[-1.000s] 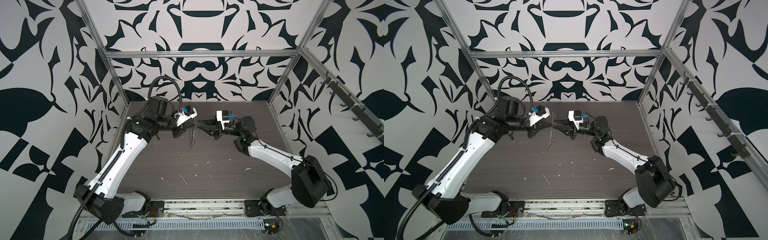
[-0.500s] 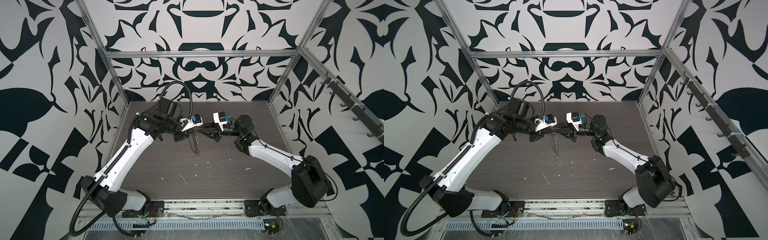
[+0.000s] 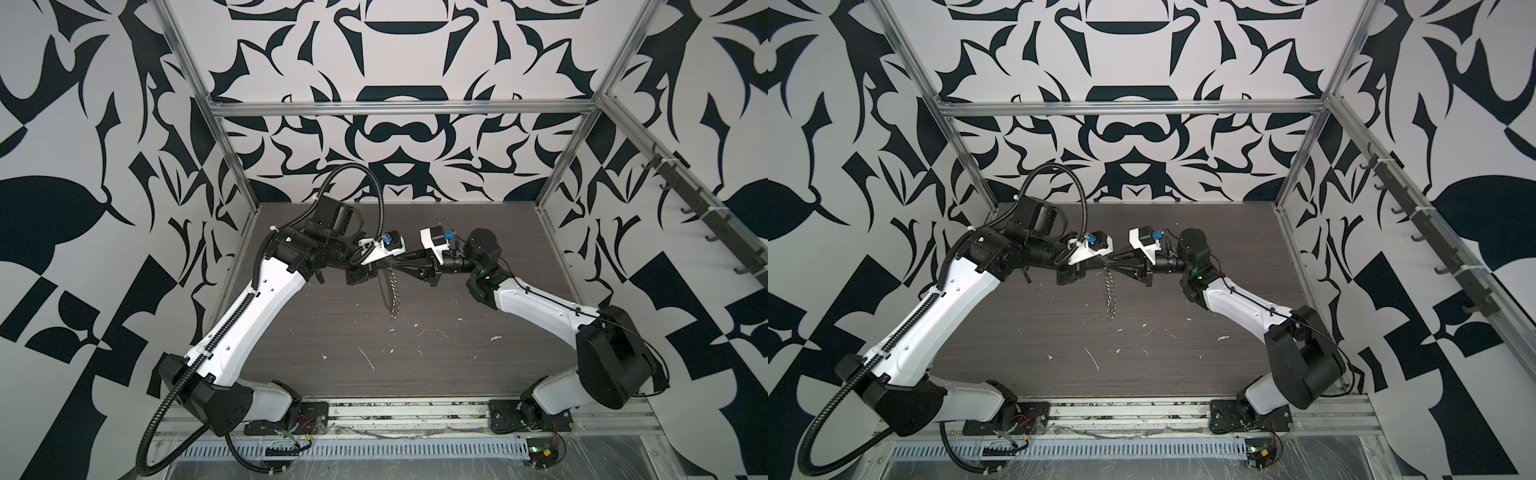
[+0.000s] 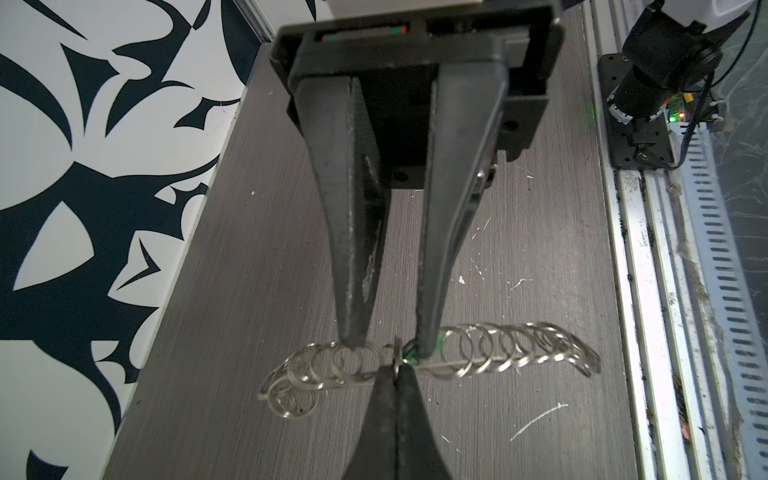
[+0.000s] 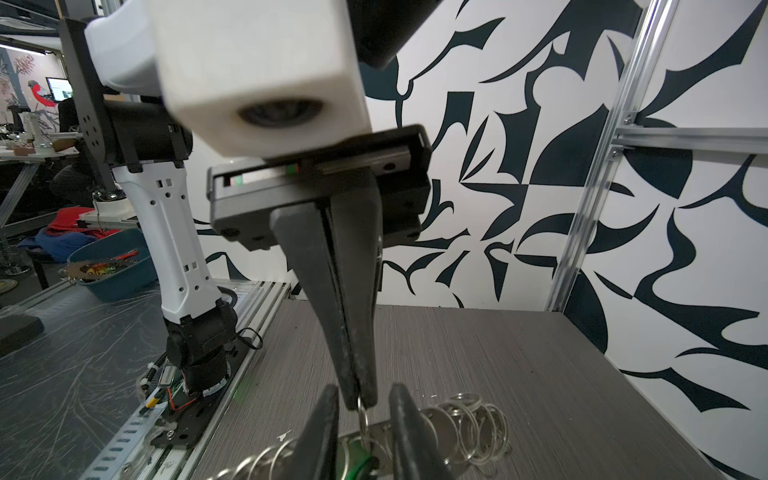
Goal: Remove the keys from the keyring
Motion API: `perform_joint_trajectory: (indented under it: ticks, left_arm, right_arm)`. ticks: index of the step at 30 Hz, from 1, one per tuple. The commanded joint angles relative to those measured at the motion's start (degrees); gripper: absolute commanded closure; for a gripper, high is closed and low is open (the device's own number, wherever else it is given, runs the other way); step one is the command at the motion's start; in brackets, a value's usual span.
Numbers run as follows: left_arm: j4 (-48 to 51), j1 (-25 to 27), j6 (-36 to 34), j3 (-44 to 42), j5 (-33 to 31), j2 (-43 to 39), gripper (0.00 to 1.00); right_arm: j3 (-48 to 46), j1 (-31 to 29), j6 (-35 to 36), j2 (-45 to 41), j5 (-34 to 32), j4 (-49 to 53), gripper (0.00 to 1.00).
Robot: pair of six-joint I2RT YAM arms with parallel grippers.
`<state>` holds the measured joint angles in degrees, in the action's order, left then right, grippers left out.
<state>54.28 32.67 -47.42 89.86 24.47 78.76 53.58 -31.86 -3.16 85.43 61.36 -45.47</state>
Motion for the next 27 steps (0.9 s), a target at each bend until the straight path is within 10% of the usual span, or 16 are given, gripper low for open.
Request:
perform_joint_trajectory:
  ticks: [1, 15, 27]
  left_arm:
    - [1.18, 0.21, -0.99, 1.13, 2.34, -1.47, 1.00]
    - [-0.51, 0.21, 0.44, -0.17, 4.72, -2.36, 1.00]
    - [-21.12, -9.19, 18.10, -9.08, 24.50, -11.70, 0.85]
  right_arm:
    - [1.81, -0.13, 1.08, -0.10, 1.57, 0.12, 0.75]
    - [3.22, -0.98, 4.37, -0.65, 2.47, 3.71, 1.00]
    - [-1.38, -0.87, -13.58, 0.31, -2.07, -28.40, 1.00]
